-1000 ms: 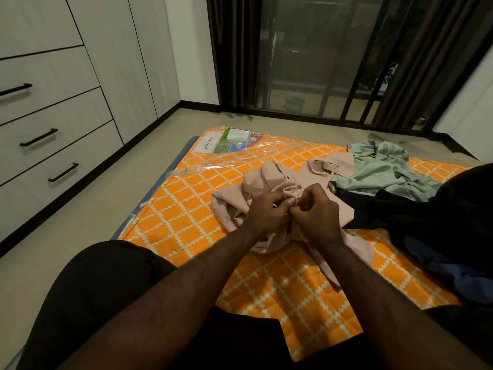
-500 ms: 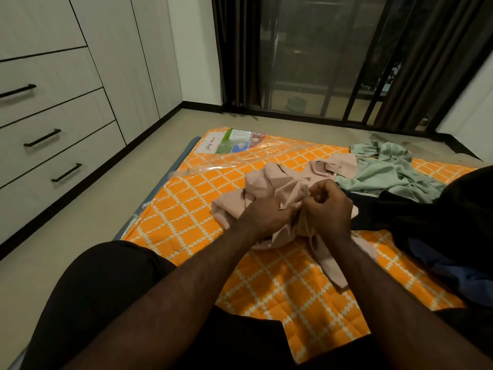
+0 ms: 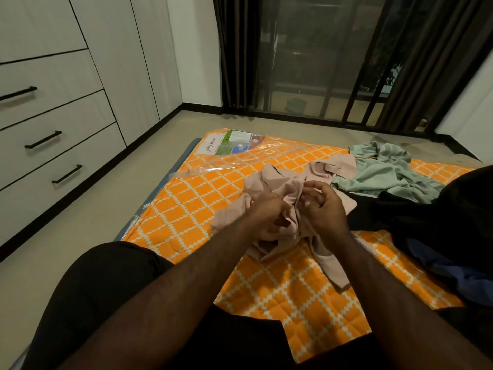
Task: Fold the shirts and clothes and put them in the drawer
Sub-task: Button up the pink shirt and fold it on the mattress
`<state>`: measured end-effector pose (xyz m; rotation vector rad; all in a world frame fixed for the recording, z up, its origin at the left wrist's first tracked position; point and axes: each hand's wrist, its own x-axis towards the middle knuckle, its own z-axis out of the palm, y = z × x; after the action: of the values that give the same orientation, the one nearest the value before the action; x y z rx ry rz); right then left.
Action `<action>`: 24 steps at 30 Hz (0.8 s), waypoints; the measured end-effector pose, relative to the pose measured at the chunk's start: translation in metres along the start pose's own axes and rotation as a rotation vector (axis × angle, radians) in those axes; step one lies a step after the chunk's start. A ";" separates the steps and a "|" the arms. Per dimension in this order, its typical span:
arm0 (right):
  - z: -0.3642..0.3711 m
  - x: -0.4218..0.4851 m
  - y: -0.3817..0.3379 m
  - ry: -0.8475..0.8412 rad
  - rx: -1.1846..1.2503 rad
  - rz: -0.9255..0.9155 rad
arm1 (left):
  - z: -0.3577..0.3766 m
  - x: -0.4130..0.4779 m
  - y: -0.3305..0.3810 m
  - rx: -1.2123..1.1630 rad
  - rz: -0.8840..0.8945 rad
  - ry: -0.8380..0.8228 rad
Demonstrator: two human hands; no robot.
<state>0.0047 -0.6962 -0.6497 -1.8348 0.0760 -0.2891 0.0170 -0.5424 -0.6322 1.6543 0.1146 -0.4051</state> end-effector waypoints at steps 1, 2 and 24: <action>0.000 -0.001 -0.002 -0.034 0.025 0.005 | 0.002 -0.005 0.003 -0.166 -0.100 -0.121; 0.000 -0.001 -0.002 -0.063 0.053 0.012 | 0.003 -0.007 0.003 -0.246 -0.127 -0.207; 0.000 -0.004 0.014 0.161 -0.544 0.089 | -0.007 0.013 -0.025 0.112 0.210 -0.263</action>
<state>0.0017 -0.6990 -0.6634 -2.3352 0.3787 -0.3783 0.0226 -0.5348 -0.6590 1.6880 -0.2798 -0.4712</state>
